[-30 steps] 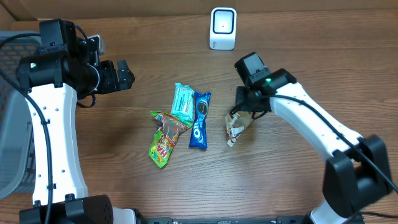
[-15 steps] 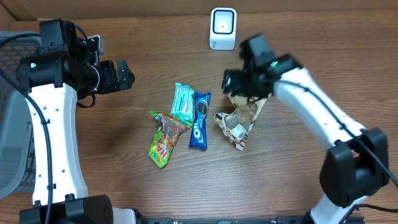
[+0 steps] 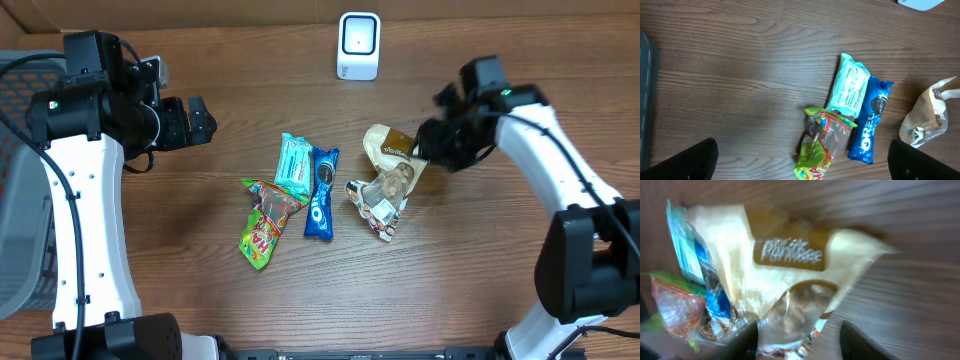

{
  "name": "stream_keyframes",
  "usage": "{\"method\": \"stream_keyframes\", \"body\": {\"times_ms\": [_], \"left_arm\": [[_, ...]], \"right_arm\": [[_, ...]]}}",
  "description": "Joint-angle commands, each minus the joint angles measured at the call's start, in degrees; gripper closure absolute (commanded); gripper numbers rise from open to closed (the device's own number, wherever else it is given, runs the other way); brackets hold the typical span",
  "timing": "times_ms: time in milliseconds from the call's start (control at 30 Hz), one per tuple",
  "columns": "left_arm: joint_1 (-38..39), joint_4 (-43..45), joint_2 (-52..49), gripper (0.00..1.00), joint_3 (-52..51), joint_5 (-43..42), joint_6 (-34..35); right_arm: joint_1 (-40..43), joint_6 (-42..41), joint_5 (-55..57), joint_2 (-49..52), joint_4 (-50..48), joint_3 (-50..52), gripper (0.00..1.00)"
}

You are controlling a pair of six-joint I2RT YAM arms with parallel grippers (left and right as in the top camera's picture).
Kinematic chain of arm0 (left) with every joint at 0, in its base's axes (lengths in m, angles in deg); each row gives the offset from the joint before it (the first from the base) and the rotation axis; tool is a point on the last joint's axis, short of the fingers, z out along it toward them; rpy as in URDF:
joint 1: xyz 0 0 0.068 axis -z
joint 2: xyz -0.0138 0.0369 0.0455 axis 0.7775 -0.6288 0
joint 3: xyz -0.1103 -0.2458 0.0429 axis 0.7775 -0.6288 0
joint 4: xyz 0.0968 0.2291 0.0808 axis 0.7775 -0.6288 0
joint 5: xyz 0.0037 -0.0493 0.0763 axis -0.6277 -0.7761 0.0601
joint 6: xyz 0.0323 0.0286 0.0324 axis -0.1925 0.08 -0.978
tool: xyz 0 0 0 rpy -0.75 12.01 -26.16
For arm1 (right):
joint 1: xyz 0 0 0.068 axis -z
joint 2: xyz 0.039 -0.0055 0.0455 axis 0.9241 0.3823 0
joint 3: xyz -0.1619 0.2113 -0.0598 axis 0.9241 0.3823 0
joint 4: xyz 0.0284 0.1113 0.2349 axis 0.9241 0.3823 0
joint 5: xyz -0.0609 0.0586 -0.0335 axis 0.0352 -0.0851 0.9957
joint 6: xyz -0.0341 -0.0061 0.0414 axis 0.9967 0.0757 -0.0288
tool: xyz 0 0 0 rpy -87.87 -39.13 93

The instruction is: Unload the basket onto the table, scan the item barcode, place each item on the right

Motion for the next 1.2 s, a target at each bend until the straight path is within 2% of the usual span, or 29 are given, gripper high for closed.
{"method": "stream_keyframes", "body": {"times_ms": [0, 67, 367, 833, 900, 1000, 1033, 1100, 1167], "left_arm": [[0.1, 0.0, 0.2, 0.0, -0.5, -0.9, -1.3], [0.1, 0.0, 0.2, 0.0, -0.5, -0.9, -1.3], [0.1, 0.0, 0.2, 0.01, -0.5, -0.9, -1.3], [0.1, 0.0, 0.2, 0.0, -0.5, -0.9, -1.3], [0.1, 0.0, 0.2, 0.01, -0.5, -0.9, -1.3], [0.1, 0.0, 0.2, 0.0, -0.5, -0.9, -1.3], [0.1, 0.0, 0.2, 0.0, -0.5, -0.9, -1.3], [0.1, 0.0, 0.2, 0.0, -0.5, -0.9, -1.3], [0.1, 0.0, 0.2, 0.0, -0.5, -0.9, -1.3]], "right_arm": [[-3.4, 9.3, -4.5, -0.3, -1.9, 2.1, 0.91], [-5.7, 10.9, -3.9, -0.3, -3.1, 2.1, 0.96], [-13.5, 11.1, 4.2, 1.0, -5.3, 2.8, 0.96], [-13.9, 10.5, 4.7, 11.5, -10.0, 3.8, 0.96], [-13.7, 10.5, 4.7, 11.4, -9.3, 3.3, 0.85], [-13.0, 10.5, 4.5, 11.1, -6.1, -0.3, 0.44], [-12.7, 10.5, 4.5, 10.9, -4.6, -2.3, 0.37], [-12.1, 10.5, 4.5, 10.7, -1.0, -7.0, 0.28], [-11.5, 10.5, 4.6, 10.6, 2.6, -12.7, 0.25]]}}
